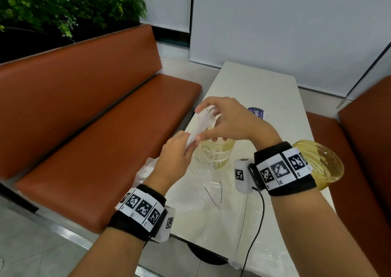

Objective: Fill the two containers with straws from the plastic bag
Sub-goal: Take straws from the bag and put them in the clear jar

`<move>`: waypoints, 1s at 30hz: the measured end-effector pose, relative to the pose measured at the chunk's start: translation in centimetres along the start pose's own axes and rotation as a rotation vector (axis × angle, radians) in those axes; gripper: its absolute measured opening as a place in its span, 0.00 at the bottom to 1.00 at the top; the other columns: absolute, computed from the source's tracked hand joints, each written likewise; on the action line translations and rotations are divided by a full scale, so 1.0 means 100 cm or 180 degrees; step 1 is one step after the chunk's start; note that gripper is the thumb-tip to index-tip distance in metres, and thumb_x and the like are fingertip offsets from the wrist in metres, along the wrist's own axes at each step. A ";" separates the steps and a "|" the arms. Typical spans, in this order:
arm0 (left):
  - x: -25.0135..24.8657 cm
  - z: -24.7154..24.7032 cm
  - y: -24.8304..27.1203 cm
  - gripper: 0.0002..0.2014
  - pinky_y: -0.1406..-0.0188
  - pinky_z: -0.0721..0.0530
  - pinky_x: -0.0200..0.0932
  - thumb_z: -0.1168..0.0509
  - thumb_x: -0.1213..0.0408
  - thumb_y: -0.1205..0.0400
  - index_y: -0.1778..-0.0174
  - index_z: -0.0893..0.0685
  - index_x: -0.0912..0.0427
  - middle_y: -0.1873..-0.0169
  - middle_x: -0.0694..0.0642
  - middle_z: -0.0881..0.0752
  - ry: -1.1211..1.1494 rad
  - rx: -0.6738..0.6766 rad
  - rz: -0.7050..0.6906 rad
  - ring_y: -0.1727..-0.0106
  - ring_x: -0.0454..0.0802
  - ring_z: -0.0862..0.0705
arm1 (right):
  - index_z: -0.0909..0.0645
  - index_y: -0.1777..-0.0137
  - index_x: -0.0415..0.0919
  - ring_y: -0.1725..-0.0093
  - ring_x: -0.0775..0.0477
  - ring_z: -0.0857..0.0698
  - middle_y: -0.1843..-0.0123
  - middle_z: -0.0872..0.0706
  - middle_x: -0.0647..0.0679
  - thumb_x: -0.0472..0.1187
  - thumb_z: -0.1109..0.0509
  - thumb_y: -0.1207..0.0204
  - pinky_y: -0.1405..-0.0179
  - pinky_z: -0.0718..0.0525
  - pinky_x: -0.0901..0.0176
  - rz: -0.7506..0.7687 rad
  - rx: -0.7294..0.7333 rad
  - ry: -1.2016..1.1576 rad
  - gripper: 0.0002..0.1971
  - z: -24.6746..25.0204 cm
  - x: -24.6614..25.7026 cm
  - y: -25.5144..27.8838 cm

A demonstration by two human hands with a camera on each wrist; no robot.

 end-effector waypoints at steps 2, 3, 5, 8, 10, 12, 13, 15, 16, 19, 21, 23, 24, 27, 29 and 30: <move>0.000 0.002 -0.003 0.21 0.63 0.13 0.56 0.47 0.46 0.13 0.50 0.19 0.60 0.56 0.54 0.18 0.0262 -0.0025 0.0000 0.64 0.50 0.13 | 0.19 0.38 0.48 0.74 0.49 0.13 0.58 0.11 0.44 0.50 0.12 0.36 0.78 0.19 0.59 -0.0171 -0.0263 -0.0754 0.28 -0.002 -0.012 0.000; -0.002 0.003 -0.005 0.18 0.63 0.12 0.53 0.45 0.49 0.12 0.47 0.19 0.61 0.55 0.54 0.17 0.0397 -0.0032 -0.0015 0.64 0.49 0.13 | 0.18 0.41 0.47 0.75 0.51 0.16 0.60 0.12 0.41 0.54 0.14 0.33 0.79 0.22 0.60 -0.0275 -0.0398 -0.0943 0.25 -0.008 -0.017 -0.001; -0.010 0.008 -0.007 0.12 0.61 0.10 0.45 0.42 0.61 0.10 0.37 0.18 0.60 0.51 0.52 0.15 0.0644 -0.0065 -0.0097 0.60 0.48 0.12 | 0.16 0.50 0.40 0.75 0.54 0.18 0.65 0.14 0.44 0.58 0.21 0.27 0.77 0.22 0.63 -0.0259 -0.0600 -0.0862 0.20 -0.028 -0.019 -0.005; -0.011 0.012 -0.008 0.10 0.54 0.11 0.51 0.37 0.68 0.13 0.37 0.18 0.62 0.53 0.54 0.12 0.0726 -0.0076 0.0076 0.57 0.48 0.13 | 0.16 0.63 0.38 0.72 0.50 0.16 0.70 0.14 0.45 0.54 0.30 0.18 0.70 0.17 0.54 -0.0009 -0.1030 -0.0442 0.20 -0.049 -0.015 -0.009; -0.007 0.013 -0.007 0.08 0.54 0.15 0.48 0.30 0.65 0.17 0.43 0.16 0.62 0.52 0.55 0.13 0.0674 -0.0072 0.0191 0.54 0.50 0.15 | 0.16 0.64 0.37 0.73 0.50 0.15 0.71 0.14 0.44 0.50 0.34 0.14 0.68 0.14 0.47 0.0023 -0.1209 -0.0301 0.21 -0.047 -0.012 -0.011; -0.002 0.013 -0.005 0.11 0.56 0.20 0.42 0.25 0.59 0.20 0.45 0.15 0.58 0.52 0.52 0.16 0.0558 -0.0022 0.0286 0.54 0.49 0.17 | 0.13 0.60 0.33 0.72 0.53 0.15 0.68 0.12 0.41 0.48 0.35 0.13 0.67 0.14 0.53 0.0119 -0.1258 -0.0259 0.20 -0.030 -0.002 -0.011; 0.002 0.012 -0.005 0.13 0.57 0.21 0.41 0.23 0.56 0.22 0.46 0.14 0.56 0.52 0.51 0.17 0.0430 0.0013 0.0336 0.54 0.49 0.18 | 0.13 0.59 0.33 0.72 0.55 0.17 0.68 0.12 0.42 0.47 0.35 0.13 0.70 0.17 0.60 0.0204 -0.1332 -0.0269 0.20 -0.016 0.006 -0.010; 0.008 0.013 -0.002 0.18 0.56 0.20 0.42 0.21 0.52 0.26 0.45 0.15 0.55 0.53 0.48 0.19 0.0167 0.0097 0.0445 0.54 0.47 0.18 | 0.12 0.59 0.35 0.77 0.58 0.22 0.73 0.16 0.48 0.46 0.35 0.13 0.74 0.25 0.65 0.0311 -0.1601 -0.0338 0.19 0.023 0.017 -0.007; 0.010 0.013 -0.001 0.19 0.53 0.17 0.43 0.20 0.52 0.27 0.46 0.16 0.54 0.52 0.47 0.20 0.0106 0.0137 0.0496 0.54 0.45 0.18 | 0.12 0.60 0.38 0.78 0.56 0.24 0.75 0.20 0.51 0.47 0.35 0.13 0.75 0.27 0.63 0.0347 -0.1759 -0.0418 0.18 0.043 0.020 -0.005; 0.010 0.019 0.003 0.20 0.46 0.12 0.45 0.19 0.57 0.28 0.41 0.16 0.48 0.47 0.45 0.20 0.0031 0.0188 0.0491 0.49 0.41 0.16 | 0.13 0.60 0.43 0.76 0.53 0.24 0.76 0.23 0.53 0.51 0.37 0.13 0.74 0.27 0.60 0.0527 -0.2334 -0.0538 0.18 0.099 0.018 0.002; 0.009 0.023 0.004 0.20 0.47 0.13 0.39 0.23 0.66 0.26 0.38 0.15 0.50 0.45 0.45 0.20 0.0033 0.0214 0.0512 0.46 0.43 0.16 | 0.13 0.60 0.38 0.74 0.53 0.22 0.74 0.19 0.52 0.53 0.38 0.14 0.71 0.26 0.57 0.0505 -0.2618 -0.0255 0.22 0.117 0.004 0.001; 0.009 0.028 0.005 0.21 0.52 0.20 0.29 0.27 0.72 0.24 0.36 0.15 0.51 0.44 0.45 0.22 0.0044 0.0234 0.0570 0.43 0.43 0.18 | 0.16 0.60 0.33 0.72 0.48 0.20 0.71 0.16 0.45 0.56 0.39 0.14 0.72 0.27 0.54 0.0239 -0.2684 0.0207 0.26 0.117 -0.018 -0.007; 0.008 0.031 0.004 0.22 0.53 0.22 0.29 0.29 0.74 0.24 0.36 0.15 0.51 0.45 0.44 0.23 -0.0004 0.0227 0.0584 0.43 0.43 0.19 | 0.19 0.62 0.35 0.73 0.48 0.21 0.72 0.18 0.45 0.56 0.40 0.14 0.73 0.30 0.55 0.0063 -0.2631 0.0405 0.25 0.110 -0.031 -0.013; 0.003 0.040 0.003 0.24 0.52 0.22 0.37 0.33 0.78 0.25 0.36 0.15 0.50 0.47 0.43 0.24 -0.0093 0.0184 0.0559 0.44 0.44 0.22 | 0.22 0.64 0.40 0.72 0.46 0.22 0.72 0.22 0.49 0.56 0.36 0.16 0.69 0.31 0.60 -0.0534 -0.2158 0.0692 0.21 0.070 -0.080 -0.032; -0.002 0.047 0.003 0.27 0.52 0.19 0.40 0.37 0.82 0.25 0.37 0.15 0.50 0.47 0.44 0.24 -0.0038 0.0151 0.0523 0.43 0.46 0.21 | 0.20 0.61 0.38 0.64 0.41 0.15 0.66 0.18 0.46 0.59 0.30 0.22 0.65 0.25 0.58 -0.0907 -0.1757 0.0739 0.22 0.038 -0.120 -0.043; -0.004 0.050 0.003 0.28 0.50 0.16 0.43 0.39 0.84 0.26 0.37 0.14 0.51 0.47 0.45 0.23 0.0001 0.0120 0.0476 0.43 0.47 0.20 | 0.18 0.58 0.37 0.58 0.40 0.13 0.62 0.16 0.46 0.61 0.25 0.27 0.63 0.22 0.57 -0.1080 -0.1626 0.0716 0.23 0.027 -0.138 -0.045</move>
Point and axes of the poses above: each hand's wrist, its own y-axis away from the middle knuckle, its own z-axis out of the back of the hand, x = y × z, the point moved 8 cm from there along -y, towards the middle knuckle
